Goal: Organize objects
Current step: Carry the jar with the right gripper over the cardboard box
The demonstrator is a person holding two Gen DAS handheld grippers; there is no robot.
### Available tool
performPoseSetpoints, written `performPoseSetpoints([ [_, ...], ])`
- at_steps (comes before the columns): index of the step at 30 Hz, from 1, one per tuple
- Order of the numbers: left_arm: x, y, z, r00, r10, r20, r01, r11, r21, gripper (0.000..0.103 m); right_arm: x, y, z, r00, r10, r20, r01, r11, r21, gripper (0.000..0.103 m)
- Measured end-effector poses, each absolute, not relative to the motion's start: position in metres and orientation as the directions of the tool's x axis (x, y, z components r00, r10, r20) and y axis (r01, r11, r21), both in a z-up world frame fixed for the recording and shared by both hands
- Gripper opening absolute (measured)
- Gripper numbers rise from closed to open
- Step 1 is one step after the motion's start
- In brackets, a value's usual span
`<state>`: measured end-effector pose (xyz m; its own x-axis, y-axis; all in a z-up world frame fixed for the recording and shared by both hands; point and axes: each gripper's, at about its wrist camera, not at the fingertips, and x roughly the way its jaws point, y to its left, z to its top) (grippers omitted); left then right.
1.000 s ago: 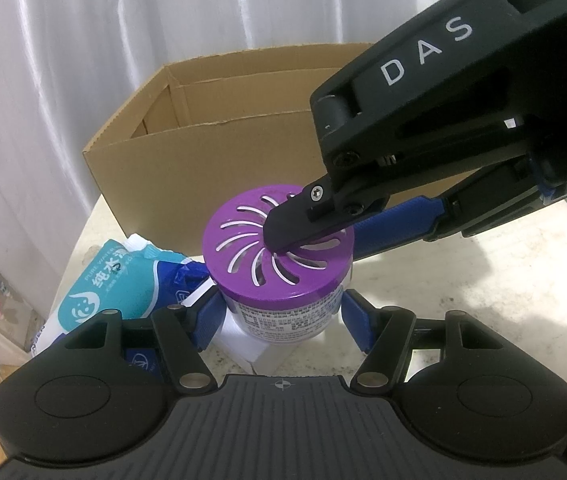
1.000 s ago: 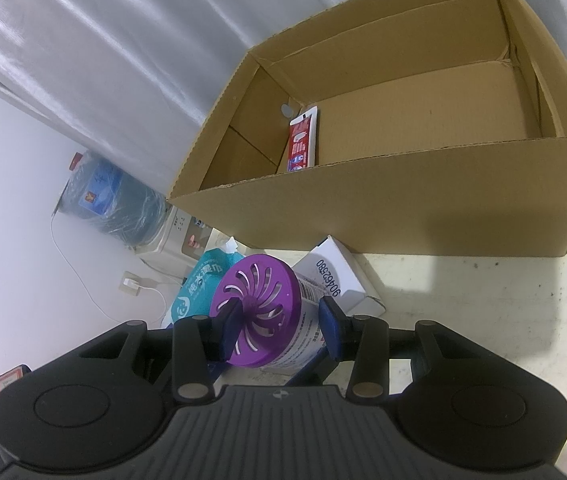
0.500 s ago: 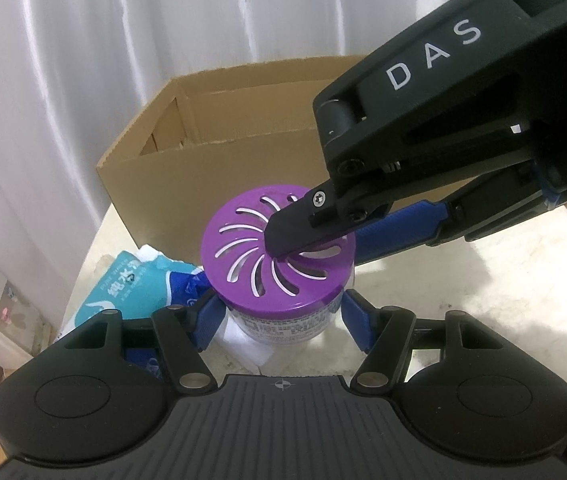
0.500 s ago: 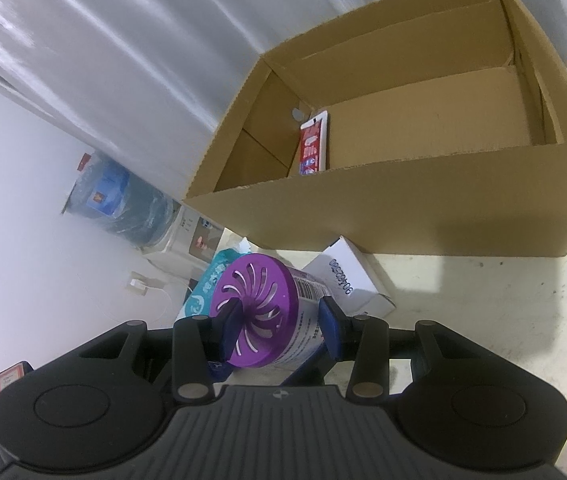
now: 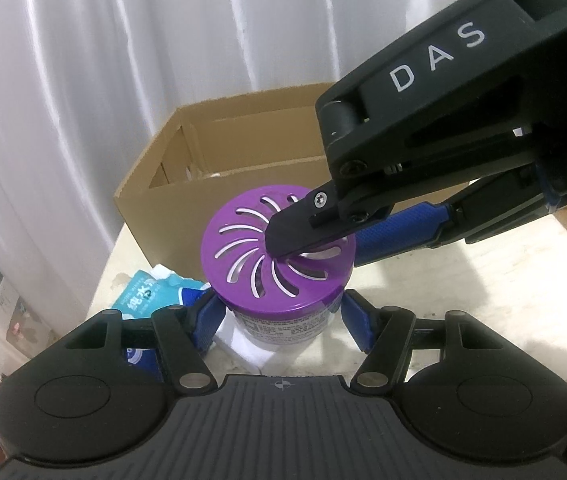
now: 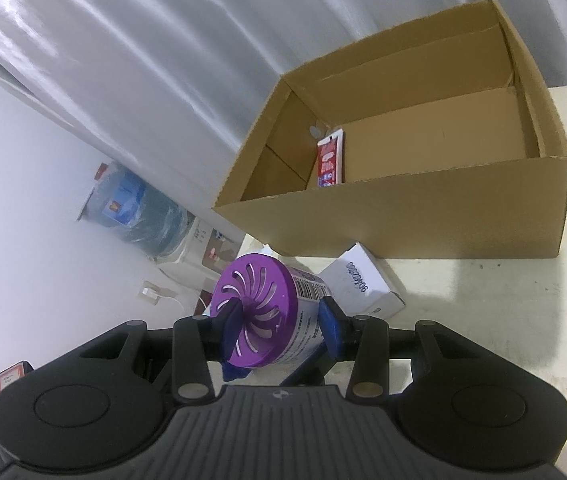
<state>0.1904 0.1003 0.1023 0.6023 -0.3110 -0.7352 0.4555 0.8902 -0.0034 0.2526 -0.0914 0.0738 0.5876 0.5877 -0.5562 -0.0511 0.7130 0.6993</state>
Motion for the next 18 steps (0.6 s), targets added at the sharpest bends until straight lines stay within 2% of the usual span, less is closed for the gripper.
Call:
performPoseSetpoints([
  [18, 0.175, 0.093, 0.150, 0.688, -0.299, -0.661, 0.466, 0.880, 0.088, 0.064, 0.220, -0.109, 0.121, 0.668, 0.592, -0.450, -0.139, 0.694, 0.707, 0.046],
])
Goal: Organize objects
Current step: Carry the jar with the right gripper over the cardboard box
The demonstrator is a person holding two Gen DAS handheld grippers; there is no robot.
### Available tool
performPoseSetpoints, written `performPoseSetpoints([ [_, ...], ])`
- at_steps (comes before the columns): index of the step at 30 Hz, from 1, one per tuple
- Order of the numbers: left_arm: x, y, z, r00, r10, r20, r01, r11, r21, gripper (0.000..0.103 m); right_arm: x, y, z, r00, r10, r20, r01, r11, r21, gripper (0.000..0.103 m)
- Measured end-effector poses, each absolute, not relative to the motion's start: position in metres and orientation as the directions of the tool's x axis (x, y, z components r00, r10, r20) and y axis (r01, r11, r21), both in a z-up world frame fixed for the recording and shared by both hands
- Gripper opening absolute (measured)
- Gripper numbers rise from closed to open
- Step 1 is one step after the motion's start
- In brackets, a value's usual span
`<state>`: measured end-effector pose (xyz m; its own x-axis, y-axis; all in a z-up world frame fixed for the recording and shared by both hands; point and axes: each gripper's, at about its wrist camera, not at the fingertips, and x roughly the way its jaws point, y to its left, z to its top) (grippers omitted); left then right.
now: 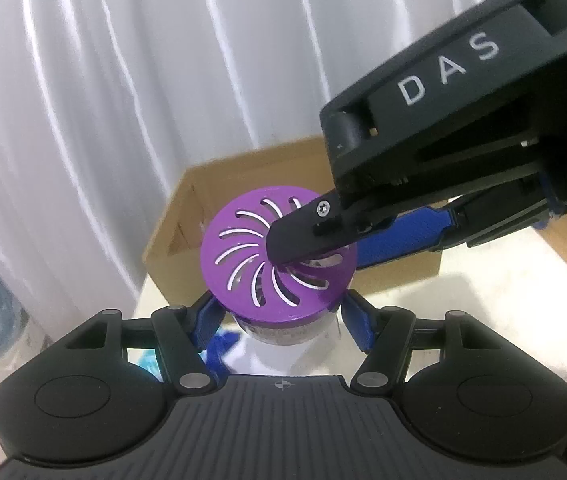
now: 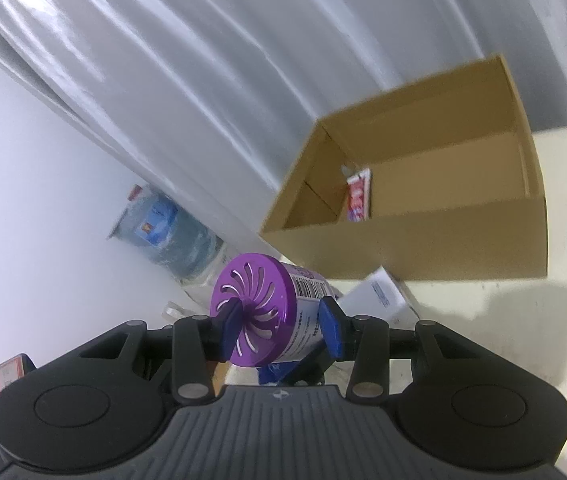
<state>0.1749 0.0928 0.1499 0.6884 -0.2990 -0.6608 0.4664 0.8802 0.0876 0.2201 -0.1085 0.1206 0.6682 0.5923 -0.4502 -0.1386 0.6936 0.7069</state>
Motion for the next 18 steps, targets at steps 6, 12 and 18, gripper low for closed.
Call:
performPoseSetpoints([
  [6, 0.208, 0.090, 0.176, 0.706, -0.327, -0.628, 0.496, 0.862, 0.109, 0.064, 0.236, -0.116, 0.151, 0.699, 0.579, -0.419, -0.176, 0.708, 0.684, 0.046],
  [12, 0.267, 0.077, 0.187, 0.663, -0.356, -0.658, 0.549, 0.829, 0.105, 0.064, 0.280, -0.128, 0.167, 0.693, 0.563, -0.451, -0.156, 0.727, 0.668, 0.046],
  [18, 0.338, 0.058, 0.176, 0.565, -0.371, -0.737, 0.594, 0.803, 0.051, 0.064, 0.344, -0.141, 0.159, 0.646, 0.560, -0.519, -0.093, 0.732, 0.675, 0.046],
])
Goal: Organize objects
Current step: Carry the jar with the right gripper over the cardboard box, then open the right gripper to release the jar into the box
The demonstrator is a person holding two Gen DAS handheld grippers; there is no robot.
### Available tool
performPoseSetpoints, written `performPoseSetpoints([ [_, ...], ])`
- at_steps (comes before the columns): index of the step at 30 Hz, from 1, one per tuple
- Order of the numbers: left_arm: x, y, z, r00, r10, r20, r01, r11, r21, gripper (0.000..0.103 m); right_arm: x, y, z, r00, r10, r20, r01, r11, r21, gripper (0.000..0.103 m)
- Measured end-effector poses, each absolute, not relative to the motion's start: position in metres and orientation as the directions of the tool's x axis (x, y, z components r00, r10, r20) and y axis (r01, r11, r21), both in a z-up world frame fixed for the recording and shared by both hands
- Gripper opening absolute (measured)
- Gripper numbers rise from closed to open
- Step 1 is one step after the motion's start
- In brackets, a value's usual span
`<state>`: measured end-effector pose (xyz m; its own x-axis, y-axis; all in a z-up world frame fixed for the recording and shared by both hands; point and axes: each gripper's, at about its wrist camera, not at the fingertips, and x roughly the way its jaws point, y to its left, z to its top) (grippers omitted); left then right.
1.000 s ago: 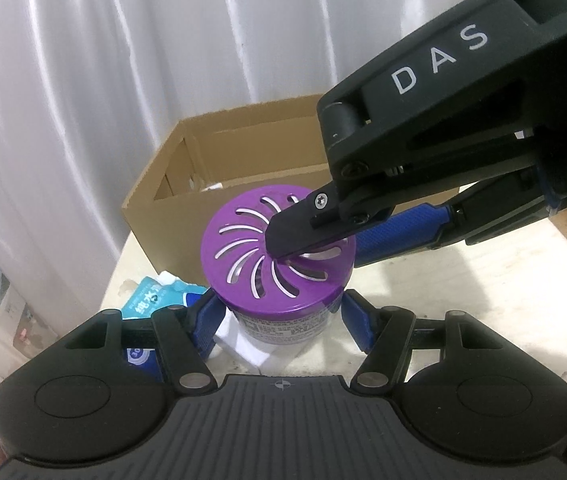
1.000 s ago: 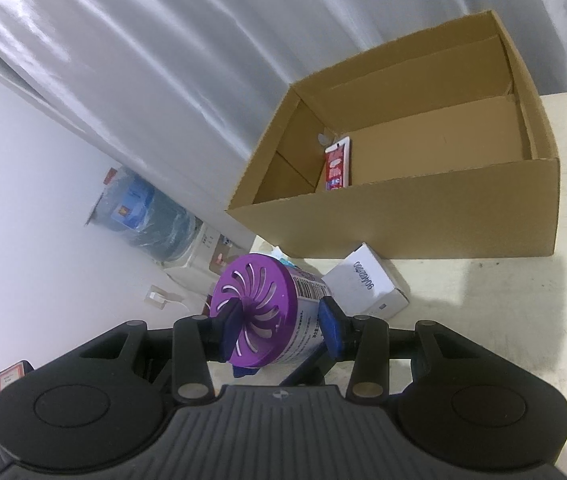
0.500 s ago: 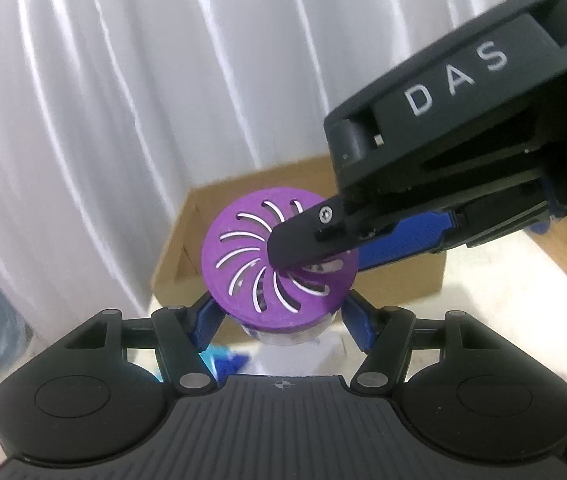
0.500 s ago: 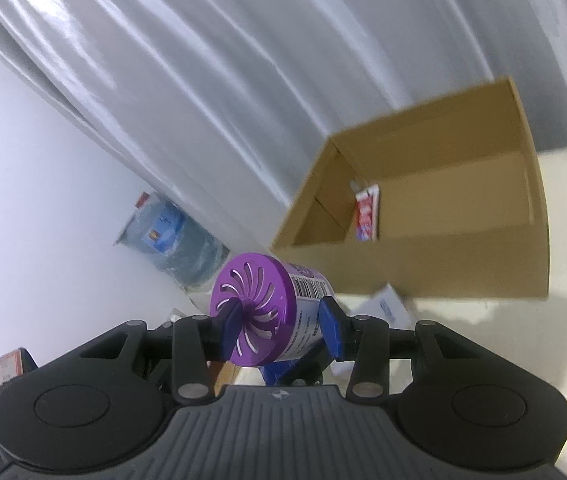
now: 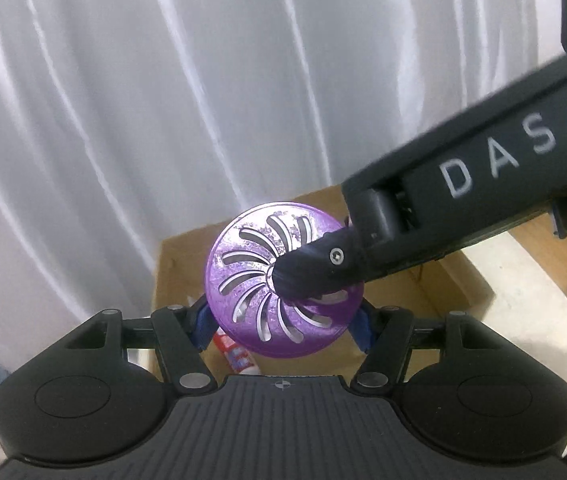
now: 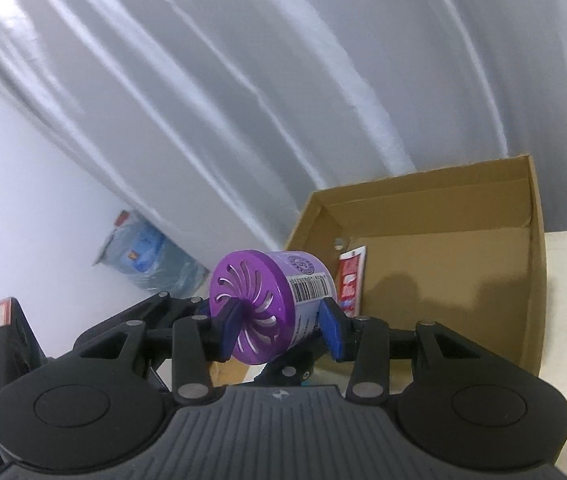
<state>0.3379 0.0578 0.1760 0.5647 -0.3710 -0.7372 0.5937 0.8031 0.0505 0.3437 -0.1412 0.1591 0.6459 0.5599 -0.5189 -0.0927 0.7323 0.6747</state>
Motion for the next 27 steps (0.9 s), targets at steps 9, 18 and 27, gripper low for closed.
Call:
performPoseSetpoints([
  [9, 0.445, 0.029, 0.122, 0.403, -0.328, -0.855, 0.626, 0.780, -0.004, 0.064, 0.445, -0.156, 0.109, 0.541, 0.579, -0.610, 0.042, 0.706, 0.707, 0.046],
  [18, 0.518, 0.012, 0.059, 0.240, -0.269, -0.933, 0.619, 0.782, -0.066, 0.064, 0.506, -0.154, 0.051, 0.438, 0.602, -0.668, 0.150, 0.683, 0.715, 0.046],
  [27, 0.540, -0.017, 0.031, 0.165, -0.238, -0.957, 0.613, 0.785, -0.090, 0.064, 0.527, -0.150, 0.016, 0.396, 0.612, -0.684, 0.202, 0.669, 0.716, 0.047],
])
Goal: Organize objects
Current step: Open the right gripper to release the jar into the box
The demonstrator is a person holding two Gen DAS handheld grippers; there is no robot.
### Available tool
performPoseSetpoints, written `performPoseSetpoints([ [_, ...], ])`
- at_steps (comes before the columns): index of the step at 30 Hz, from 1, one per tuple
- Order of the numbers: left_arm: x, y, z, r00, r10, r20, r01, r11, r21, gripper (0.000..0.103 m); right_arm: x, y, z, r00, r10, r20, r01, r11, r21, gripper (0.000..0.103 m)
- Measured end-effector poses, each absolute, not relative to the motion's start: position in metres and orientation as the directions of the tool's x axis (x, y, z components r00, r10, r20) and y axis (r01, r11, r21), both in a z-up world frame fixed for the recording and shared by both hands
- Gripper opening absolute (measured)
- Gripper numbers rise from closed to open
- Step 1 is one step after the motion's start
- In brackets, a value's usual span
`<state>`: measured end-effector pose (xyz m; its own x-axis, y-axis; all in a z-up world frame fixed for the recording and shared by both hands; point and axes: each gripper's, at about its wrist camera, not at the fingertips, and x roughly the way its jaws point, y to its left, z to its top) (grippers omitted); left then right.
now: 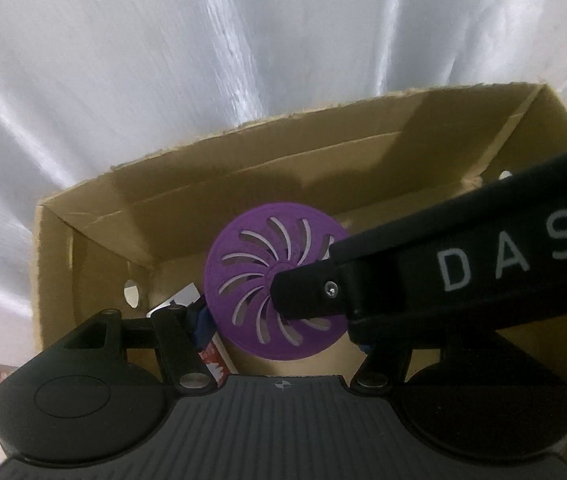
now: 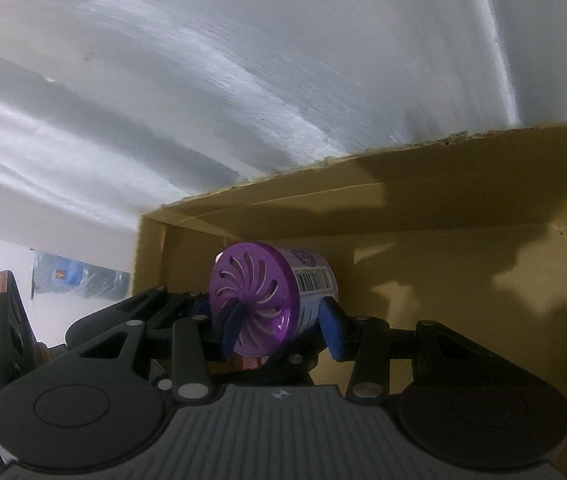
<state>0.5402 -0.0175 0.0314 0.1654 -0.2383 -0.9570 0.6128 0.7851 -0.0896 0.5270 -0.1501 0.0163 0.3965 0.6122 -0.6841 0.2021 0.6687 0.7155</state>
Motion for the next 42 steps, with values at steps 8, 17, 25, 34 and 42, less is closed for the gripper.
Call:
performPoseSetpoints([
  [8, 0.549, -0.027, 0.035, 0.159, -0.240, -0.958, 0.608, 0.788, -0.096, 0.095, 0.530, -0.148, 0.011, 0.396, 0.606, -0.690, 0.227, 0.663, 0.713, 0.046],
  [17, 0.538, -0.009, 0.087, 0.227, -0.282, -0.932, 0.577, 0.810, -0.105, 0.098, 0.493, -0.164, 0.057, 0.465, 0.602, -0.649, 0.192, 0.647, 0.738, 0.053],
  [25, 0.489, 0.048, 0.163, 0.338, -0.385, -0.859, 0.533, 0.830, -0.162, 0.101, 0.423, -0.175, 0.123, 0.579, 0.635, -0.511, 0.062, 0.591, 0.804, 0.054],
  [34, 0.378, 0.114, 0.183, 0.481, -0.419, -0.770, 0.463, 0.867, -0.182, 0.103, 0.323, -0.165, 0.141, 0.610, 0.706, -0.360, -0.149, 0.548, 0.823, 0.074],
  [42, 0.307, 0.135, 0.123, 0.459, -0.506, -0.730, 0.359, 0.857, -0.368, 0.103, 0.285, -0.146, 0.089, 0.569, 0.702, -0.428, -0.095, 0.573, 0.814, 0.077],
])
